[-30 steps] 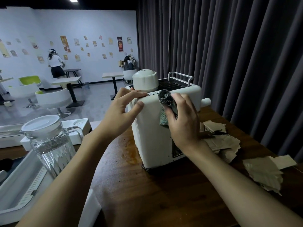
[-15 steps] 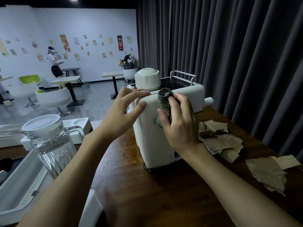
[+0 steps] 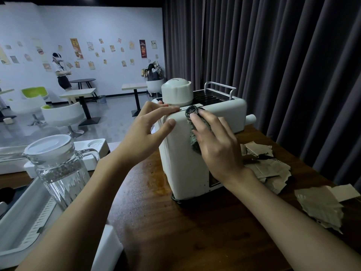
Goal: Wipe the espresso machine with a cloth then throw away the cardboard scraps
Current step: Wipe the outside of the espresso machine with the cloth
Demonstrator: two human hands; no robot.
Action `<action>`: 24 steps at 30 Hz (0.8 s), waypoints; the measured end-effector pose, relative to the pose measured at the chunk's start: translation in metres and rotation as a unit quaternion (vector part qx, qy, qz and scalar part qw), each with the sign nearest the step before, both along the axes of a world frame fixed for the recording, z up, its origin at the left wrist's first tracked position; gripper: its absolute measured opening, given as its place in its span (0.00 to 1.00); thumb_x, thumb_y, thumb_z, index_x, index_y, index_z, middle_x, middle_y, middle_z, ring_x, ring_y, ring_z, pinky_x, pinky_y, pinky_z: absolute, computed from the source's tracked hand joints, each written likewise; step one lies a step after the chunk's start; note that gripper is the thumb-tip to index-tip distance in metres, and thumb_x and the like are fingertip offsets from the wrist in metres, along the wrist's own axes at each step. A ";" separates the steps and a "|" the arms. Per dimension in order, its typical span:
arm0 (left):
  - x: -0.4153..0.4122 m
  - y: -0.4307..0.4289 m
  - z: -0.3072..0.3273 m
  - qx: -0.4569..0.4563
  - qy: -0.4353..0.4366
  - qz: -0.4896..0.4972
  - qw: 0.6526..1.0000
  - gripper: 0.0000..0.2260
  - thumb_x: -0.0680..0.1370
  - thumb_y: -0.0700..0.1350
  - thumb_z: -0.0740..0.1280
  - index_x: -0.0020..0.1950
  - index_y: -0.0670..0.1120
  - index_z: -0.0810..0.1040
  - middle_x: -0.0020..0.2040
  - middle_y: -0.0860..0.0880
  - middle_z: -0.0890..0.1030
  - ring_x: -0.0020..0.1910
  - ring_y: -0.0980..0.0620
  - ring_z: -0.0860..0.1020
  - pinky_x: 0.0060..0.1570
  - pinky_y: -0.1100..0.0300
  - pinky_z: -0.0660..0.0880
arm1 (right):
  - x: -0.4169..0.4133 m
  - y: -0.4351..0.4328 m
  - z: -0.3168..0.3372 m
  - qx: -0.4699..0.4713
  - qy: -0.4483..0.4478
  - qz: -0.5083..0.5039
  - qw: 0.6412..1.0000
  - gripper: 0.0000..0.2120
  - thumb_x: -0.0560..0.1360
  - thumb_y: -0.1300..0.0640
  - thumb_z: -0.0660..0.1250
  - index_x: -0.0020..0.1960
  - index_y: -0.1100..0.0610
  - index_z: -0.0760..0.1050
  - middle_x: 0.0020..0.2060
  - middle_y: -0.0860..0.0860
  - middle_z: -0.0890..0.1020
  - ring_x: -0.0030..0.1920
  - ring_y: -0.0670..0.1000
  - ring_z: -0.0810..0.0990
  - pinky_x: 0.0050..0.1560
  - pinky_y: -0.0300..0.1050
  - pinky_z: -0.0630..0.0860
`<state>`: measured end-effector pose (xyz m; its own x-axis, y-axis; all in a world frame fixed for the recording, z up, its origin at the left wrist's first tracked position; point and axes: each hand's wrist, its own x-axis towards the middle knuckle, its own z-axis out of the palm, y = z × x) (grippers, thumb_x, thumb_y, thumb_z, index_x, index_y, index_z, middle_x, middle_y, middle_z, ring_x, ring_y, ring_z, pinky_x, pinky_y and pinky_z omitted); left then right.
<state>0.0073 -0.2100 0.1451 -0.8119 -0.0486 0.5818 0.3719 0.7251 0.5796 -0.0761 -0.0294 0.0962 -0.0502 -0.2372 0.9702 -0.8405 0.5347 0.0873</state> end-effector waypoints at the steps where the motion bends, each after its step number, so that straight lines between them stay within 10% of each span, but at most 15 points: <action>1: 0.001 0.000 0.000 0.001 -0.002 -0.001 1.000 0.16 0.81 0.54 0.62 0.68 0.56 0.77 0.59 0.55 0.72 0.72 0.54 0.69 0.73 0.46 0.66 | 0.001 0.000 0.001 -0.004 -0.005 0.006 1.000 0.18 0.77 0.67 0.68 0.66 0.63 0.76 0.59 0.60 0.80 0.54 0.61 0.80 0.56 0.55 0.77; 9: 0.002 0.000 0.002 0.035 0.001 -0.014 0.999 0.15 0.82 0.51 0.56 0.65 0.59 0.77 0.57 0.58 0.72 0.69 0.61 0.69 0.69 0.64 0.63 | 0.013 -0.014 -0.001 -0.077 -0.084 0.071 0.991 0.15 0.76 0.64 0.70 0.61 0.70 0.76 0.56 0.63 0.79 0.58 0.59 0.79 0.62 0.51 0.76; 24: 0.001 0.001 0.002 0.005 -0.005 0.009 1.000 0.16 0.82 0.54 0.56 0.66 0.60 0.76 0.57 0.61 0.70 0.68 0.59 0.69 0.66 0.63 0.65 | 0.001 0.002 -0.002 -0.182 -0.130 0.030 0.974 0.11 0.76 0.59 0.71 0.52 0.67 0.80 0.54 0.61 0.81 0.56 0.58 0.80 0.60 0.44 0.74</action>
